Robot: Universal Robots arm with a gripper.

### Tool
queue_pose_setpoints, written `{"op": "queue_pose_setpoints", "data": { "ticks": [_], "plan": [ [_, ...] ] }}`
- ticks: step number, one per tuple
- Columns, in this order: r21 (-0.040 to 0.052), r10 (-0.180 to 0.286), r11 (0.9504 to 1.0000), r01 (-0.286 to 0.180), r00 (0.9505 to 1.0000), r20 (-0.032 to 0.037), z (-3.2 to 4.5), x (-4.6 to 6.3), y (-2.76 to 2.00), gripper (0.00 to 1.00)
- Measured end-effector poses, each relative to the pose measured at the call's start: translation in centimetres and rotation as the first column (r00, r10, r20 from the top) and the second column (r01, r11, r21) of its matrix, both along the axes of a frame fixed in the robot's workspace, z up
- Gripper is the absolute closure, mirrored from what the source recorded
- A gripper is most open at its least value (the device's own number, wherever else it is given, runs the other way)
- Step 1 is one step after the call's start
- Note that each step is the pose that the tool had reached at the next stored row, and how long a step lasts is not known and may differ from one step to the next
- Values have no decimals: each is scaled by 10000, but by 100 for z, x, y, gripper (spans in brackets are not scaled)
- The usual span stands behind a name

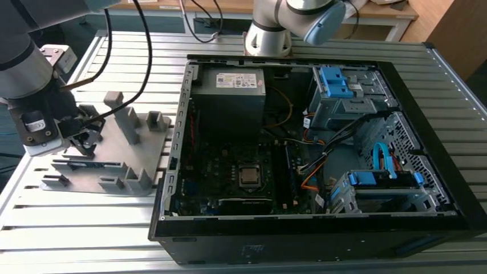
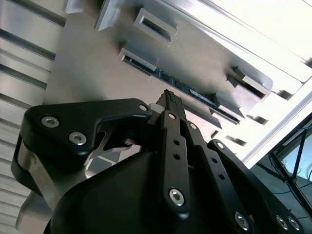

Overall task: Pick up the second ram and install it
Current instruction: 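Reach for the second ram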

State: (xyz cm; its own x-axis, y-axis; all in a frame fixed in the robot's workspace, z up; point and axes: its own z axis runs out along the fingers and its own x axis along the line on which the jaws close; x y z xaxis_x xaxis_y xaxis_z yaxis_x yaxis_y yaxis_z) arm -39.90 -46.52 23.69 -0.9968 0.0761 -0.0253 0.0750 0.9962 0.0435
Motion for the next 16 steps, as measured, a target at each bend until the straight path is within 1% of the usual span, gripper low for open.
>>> {"op": "queue_pose_setpoints", "data": {
  "ticks": [4, 8, 11, 16],
  "plan": [
    [-14, 0, 10000, 0, 10000, -1, -55, -16, 0, 90],
    [-17, -1, 10000, 1, 10000, -1, -92, -50, 0, 90],
    [-20, 0, 10000, 0, 10000, 0, -108, -68, -1, 90],
    [-22, -1, 10000, 1, 10000, -1, -110, -70, 0, 90]
  ]
}}
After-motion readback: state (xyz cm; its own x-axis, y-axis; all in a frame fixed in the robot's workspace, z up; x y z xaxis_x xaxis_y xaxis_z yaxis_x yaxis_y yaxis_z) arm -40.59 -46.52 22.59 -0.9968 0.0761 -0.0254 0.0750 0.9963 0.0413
